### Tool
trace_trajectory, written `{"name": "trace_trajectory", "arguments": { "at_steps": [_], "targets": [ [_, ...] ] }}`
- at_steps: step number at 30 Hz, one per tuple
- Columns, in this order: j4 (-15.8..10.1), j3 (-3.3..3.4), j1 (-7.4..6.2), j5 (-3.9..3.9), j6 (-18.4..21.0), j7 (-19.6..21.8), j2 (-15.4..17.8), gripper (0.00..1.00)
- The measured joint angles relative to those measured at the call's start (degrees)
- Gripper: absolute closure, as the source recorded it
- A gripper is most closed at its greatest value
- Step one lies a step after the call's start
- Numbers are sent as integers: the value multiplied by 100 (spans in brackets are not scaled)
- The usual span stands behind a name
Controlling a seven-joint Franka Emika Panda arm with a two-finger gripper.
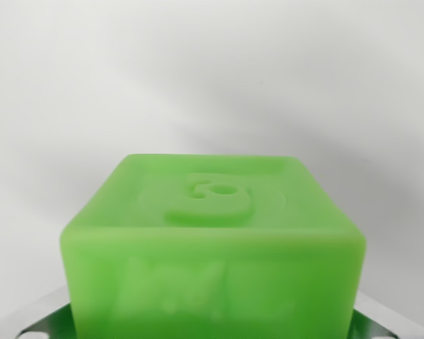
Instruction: Stack cube
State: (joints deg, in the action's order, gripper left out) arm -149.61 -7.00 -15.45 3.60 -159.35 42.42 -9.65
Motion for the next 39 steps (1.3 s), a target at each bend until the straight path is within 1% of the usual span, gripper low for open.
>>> {"name": "trace_trajectory", "arguments": {
  "at_steps": [1, 6, 9, 11, 13, 19, 39],
  "targets": [
    [-3, -3, 0, -10, 23, -7, 29, 100],
    [-24, -23, 0, -130, 286, -94, 315, 100],
    [-25, -26, -1, -168, 395, -125, 442, 100],
    [5, -23, 1, -172, 426, -147, 451, 100],
    [67, -14, 11, -173, 440, -173, 392, 100],
    [254, 26, 66, -173, 504, -248, 247, 100],
    [877, 151, 179, -168, 761, -483, -111, 100]
  ]
}}
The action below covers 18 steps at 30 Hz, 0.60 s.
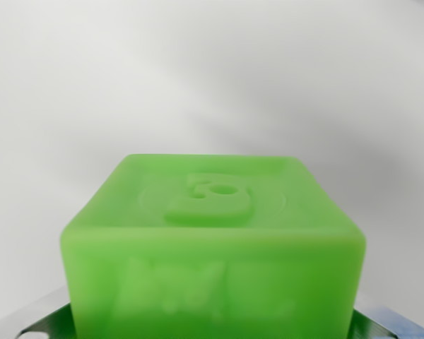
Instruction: Stack cube
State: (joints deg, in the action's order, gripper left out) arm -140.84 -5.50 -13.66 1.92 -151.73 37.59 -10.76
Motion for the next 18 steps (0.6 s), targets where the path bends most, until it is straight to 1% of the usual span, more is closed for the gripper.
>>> {"name": "trace_trajectory", "arguments": {
  "at_steps": [18],
  "targets": [
    [610, 102, 91, 2, 257, -208, -354, 100]
  ]
}}
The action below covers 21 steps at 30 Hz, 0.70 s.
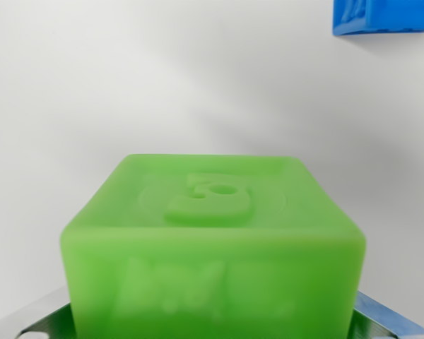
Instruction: Stack cube
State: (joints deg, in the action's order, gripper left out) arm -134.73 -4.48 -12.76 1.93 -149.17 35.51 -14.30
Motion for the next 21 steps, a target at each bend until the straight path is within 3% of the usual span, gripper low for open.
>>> {"name": "trace_trajectory", "arguments": {
  "at_steps": [21],
  "targets": [
    [777, 86, 113, 0, 328, -221, -449, 100]
  ]
}}
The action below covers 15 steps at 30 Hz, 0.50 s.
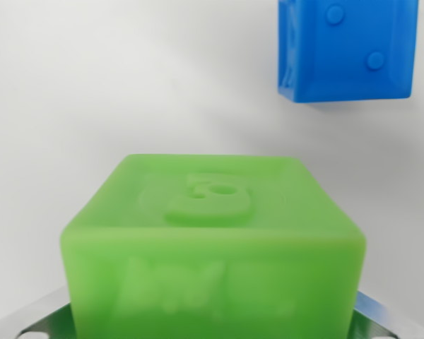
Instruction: Stack cube
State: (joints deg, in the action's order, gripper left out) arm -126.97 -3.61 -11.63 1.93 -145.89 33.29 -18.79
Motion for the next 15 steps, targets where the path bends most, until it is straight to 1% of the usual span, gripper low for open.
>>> {"name": "trace_trajectory", "arguments": {
  "at_steps": [15],
  "targets": [
    [577, 38, 86, 0, 249, -140, -325, 100]
  ]
}}
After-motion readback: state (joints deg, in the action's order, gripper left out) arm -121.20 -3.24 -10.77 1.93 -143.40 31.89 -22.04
